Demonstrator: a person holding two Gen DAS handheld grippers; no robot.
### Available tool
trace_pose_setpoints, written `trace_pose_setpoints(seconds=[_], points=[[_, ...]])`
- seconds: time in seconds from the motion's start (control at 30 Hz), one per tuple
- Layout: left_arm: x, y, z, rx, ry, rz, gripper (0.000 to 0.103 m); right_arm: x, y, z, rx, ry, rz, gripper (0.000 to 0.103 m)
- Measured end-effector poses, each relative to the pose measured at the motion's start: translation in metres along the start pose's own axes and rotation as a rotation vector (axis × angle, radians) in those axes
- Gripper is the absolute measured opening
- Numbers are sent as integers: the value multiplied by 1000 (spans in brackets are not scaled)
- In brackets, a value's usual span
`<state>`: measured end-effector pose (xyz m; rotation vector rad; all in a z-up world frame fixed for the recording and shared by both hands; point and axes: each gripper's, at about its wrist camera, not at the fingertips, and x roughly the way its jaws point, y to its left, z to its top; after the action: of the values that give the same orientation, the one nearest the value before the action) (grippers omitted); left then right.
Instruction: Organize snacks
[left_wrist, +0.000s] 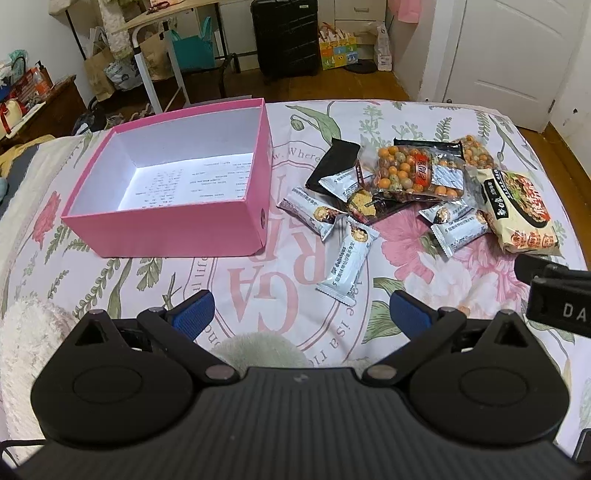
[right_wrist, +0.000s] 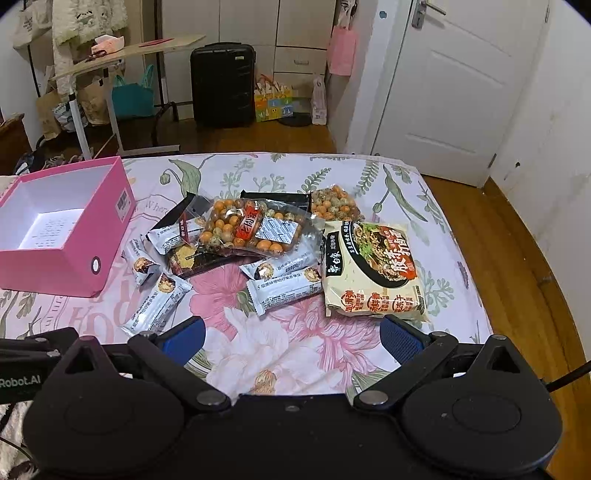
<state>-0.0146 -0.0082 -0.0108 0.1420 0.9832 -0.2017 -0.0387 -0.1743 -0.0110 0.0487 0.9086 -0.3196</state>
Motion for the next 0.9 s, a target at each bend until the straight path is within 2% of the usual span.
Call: trace_pose_setpoints(seconds=[0.4,0.9], points=[[-2,-3,-5,18,-52,22,103,0,3,0,2,-5,0,102],[-2,10,3,-11,-45,-3,103,-3,6,0,1,-8,9,102]])
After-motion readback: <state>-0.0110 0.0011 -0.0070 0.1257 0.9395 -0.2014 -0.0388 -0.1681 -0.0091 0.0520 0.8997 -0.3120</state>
